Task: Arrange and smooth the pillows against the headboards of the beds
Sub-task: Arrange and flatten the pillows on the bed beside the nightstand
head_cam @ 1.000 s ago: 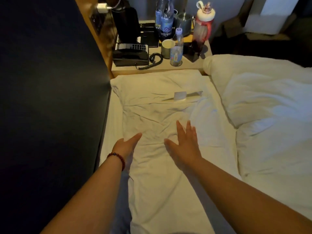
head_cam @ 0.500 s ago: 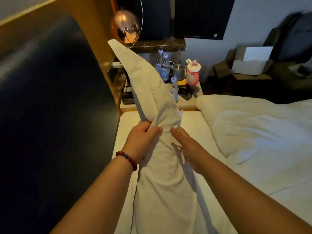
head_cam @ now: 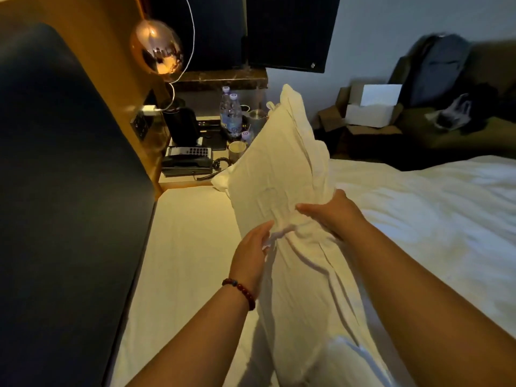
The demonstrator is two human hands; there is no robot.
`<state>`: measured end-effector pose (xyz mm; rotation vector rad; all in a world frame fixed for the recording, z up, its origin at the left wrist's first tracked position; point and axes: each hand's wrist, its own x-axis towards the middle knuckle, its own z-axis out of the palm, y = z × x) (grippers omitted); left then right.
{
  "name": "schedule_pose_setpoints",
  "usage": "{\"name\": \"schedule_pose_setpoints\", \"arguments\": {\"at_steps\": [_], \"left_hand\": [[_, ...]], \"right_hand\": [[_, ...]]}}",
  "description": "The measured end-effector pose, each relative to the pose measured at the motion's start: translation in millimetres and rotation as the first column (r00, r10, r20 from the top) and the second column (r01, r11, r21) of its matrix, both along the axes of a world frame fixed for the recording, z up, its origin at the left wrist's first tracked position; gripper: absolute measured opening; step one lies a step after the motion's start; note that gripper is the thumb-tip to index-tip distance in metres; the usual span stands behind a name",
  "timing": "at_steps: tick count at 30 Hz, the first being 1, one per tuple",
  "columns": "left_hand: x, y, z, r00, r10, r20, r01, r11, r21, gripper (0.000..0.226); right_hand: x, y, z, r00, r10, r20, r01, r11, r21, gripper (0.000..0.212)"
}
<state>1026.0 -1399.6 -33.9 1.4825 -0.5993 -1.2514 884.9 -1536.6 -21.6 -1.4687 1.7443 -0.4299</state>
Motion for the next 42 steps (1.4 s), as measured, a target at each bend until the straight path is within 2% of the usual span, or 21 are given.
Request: {"name": "schedule_pose_setpoints", "arguments": {"at_steps": [3,5,9,10,12,14,16,19,22,23,25,26,28,30,31,33,34,36,40,42], "left_hand": [[9.9,1.7,-4.1,0.995,0.099,0.006,-0.099,0.995,0.023,0.02],[17.8,3.2,-2.5,0.99,0.132,0.04,-0.133,0.991,0.014,0.02],[37.1,14.3,0.4,0.975,0.196,0.108,-0.201,0.979,0.034,0.014],[42.6,17.0,2.2,0.968,0.218,0.121,-0.225,0.973,0.045,0.02],[53.9,19.4,7.5,0.96,0.231,0.156,-0.245,0.967,0.072,0.046],[63.2,20.3,20.8,0.958,0.253,0.135,-0.266,0.96,0.092,0.063],[75.2,18.6,36.3,0.952,0.283,0.113,-0.294,0.951,0.092,0.072],[105.3,18.4,47.2,0.942,0.327,0.072,-0.332,0.941,0.062,0.1],[126.5,20.0,60.8,0.927,0.36,-0.105,-0.365,0.931,-0.026,0.069],[130.1,22.8,68.6,0.92,0.377,-0.111,-0.381,0.924,-0.022,0.069],[135.3,30.0,79.1,0.888,0.448,-0.103,-0.452,0.891,-0.026,0.089],[134.9,35.6,85.8,0.875,0.478,-0.081,-0.482,0.875,-0.041,0.089],[128.0,47.0,97.5,0.845,0.535,0.012,-0.531,0.841,-0.11,0.057],[119.4,57.1,105.4,0.814,0.581,0.033,-0.569,0.806,-0.164,0.029],[117.1,62.4,107.2,0.803,0.594,0.041,-0.576,0.793,-0.197,0.029],[115.5,74.1,109.6,0.767,0.639,0.06,-0.611,0.755,-0.237,0.05],[116.2,79.7,108.4,0.747,0.661,0.07,-0.627,0.736,-0.254,0.058],[114.2,92.3,103.9,0.678,0.726,0.115,-0.68,0.679,-0.277,0.051],[91.3,117.8,91.7,0.554,0.82,0.142,-0.766,0.569,-0.298,0.023],[82.4,127.1,86.7,0.507,0.852,0.13,-0.802,0.521,-0.291,0.019]], "right_hand": [[-10.5,2.5,-3.3,0.999,0.03,-0.034,-0.033,0.996,-0.085,0.063],[-14.3,9.1,-2.1,0.996,0.03,0.082,-0.018,0.989,-0.147,0.042],[-11.5,30.9,14.2,0.927,0.074,0.369,-0.008,0.984,-0.177,0.047],[-12.2,32.0,19.4,0.905,0.081,0.417,-0.012,0.986,-0.165,0.048],[-17.3,28.9,37.9,0.87,0.122,0.477,-0.054,0.987,-0.153,0.049],[-23.3,18.2,56.9,0.849,0.149,0.507,-0.099,0.987,-0.123,0.05],[-31.4,7.2,81.4,0.84,0.183,0.51,-0.15,0.983,-0.107,0.043],[-36.6,-8.5,104.3,0.796,0.257,0.548,-0.23,0.966,-0.119,0.029],[-32.9,-16.6,112.4,0.786,0.303,0.54,-0.284,0.951,-0.121,0.013],[-30.1,-18.5,112.2,0.78,0.307,0.546,-0.289,0.95,-0.12,0.014],[-23.2,-18.9,114.3,0.775,0.313,0.55,-0.284,0.949,-0.139,0.02],[-18.7,-20.0,117.6,0.757,0.348,0.554,-0.31,0.936,-0.165,0.023],[-7.9,-25.8,120.3,0.695,0.411,0.59,-0.378,0.907,-0.187,0.029],[5.5,-29.3,123.9,0.67,0.476,0.57,-0.419,0.876,-0.24,0.037],[12.8,-30.7,126.1,0.673,0.502,0.543,-0.416,0.864,-0.282,0.048],[28.0,-33.2,127.7,0.718,0.529,0.452,-0.408,0.847,-0.342,0.073],[36.0,-33.6,129.4,0.735,0.548,0.4,-0.424,0.831,-0.36,0.074],[52.1,-34.4,133.2,0.721,0.621,0.306,-0.493,0.771,-0.404,0.064],[86.4,-43.2,126.9,0.602,0.771,0.21,-0.68,0.632,-0.373,0.048],[105.6,-50.0,115.4,0.564,0.804,0.19,-0.732,0.593,-0.336,0.052]]}}
